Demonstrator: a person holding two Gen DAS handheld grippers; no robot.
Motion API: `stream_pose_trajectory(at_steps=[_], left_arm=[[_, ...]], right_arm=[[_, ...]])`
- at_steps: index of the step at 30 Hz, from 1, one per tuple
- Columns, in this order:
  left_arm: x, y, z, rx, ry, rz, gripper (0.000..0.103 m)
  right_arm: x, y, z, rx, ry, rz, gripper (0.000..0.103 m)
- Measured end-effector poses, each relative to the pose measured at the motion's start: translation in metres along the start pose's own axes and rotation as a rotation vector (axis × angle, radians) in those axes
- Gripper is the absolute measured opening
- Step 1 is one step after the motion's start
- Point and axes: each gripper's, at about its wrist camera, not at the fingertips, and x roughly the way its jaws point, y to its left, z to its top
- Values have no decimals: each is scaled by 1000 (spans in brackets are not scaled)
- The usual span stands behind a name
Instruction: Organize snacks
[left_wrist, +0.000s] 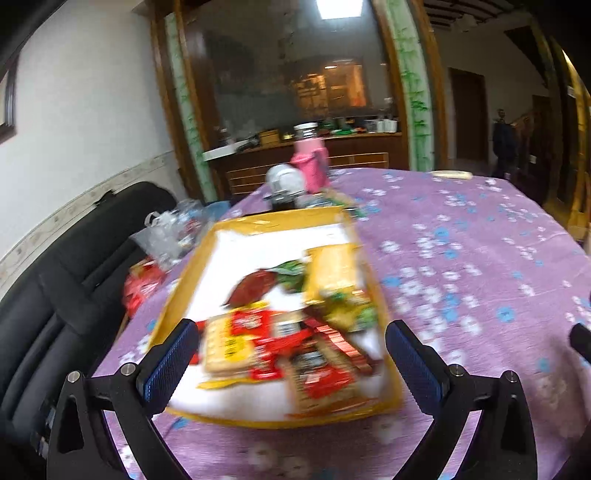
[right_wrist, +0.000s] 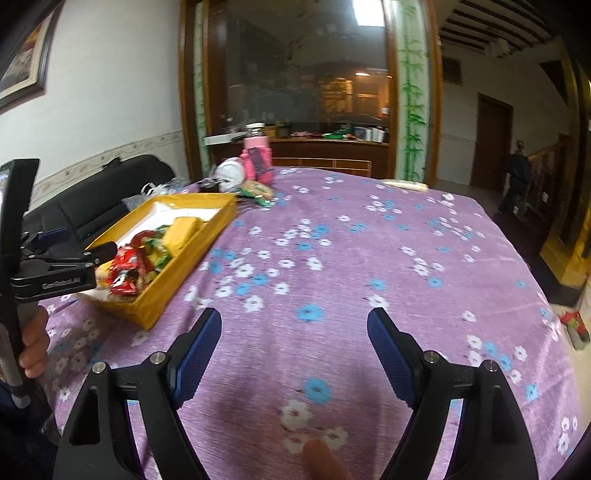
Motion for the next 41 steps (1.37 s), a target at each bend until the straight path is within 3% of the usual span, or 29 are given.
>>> stream_pose_trajectory(at_steps=[6, 12, 17, 21, 32, 36, 41], left_arm=[[-7, -52, 13, 67, 37, -149, 102], [-8, -104, 9, 140, 93, -249, 102], [0, -134, 4, 166, 171, -298, 102], [10, -154, -1, 185, 244, -335, 102], [22, -165, -10, 213, 283, -298, 102], [26, -165, -11, 226, 286, -249, 102], [28, -164, -12, 221, 299, -277, 102]], right_arm=[[-11, -19, -9, 20, 5, -71, 81], [-9, -47, -18, 85, 53, -145, 81], [-6, -67, -22, 127, 97, -220, 81], [-1, -80, -26, 176, 129, -209, 81], [11, -81, -24, 178, 172, -225, 81], [20, -82, -23, 183, 207, -258, 81], [27, -83, -23, 184, 236, -263, 80]])
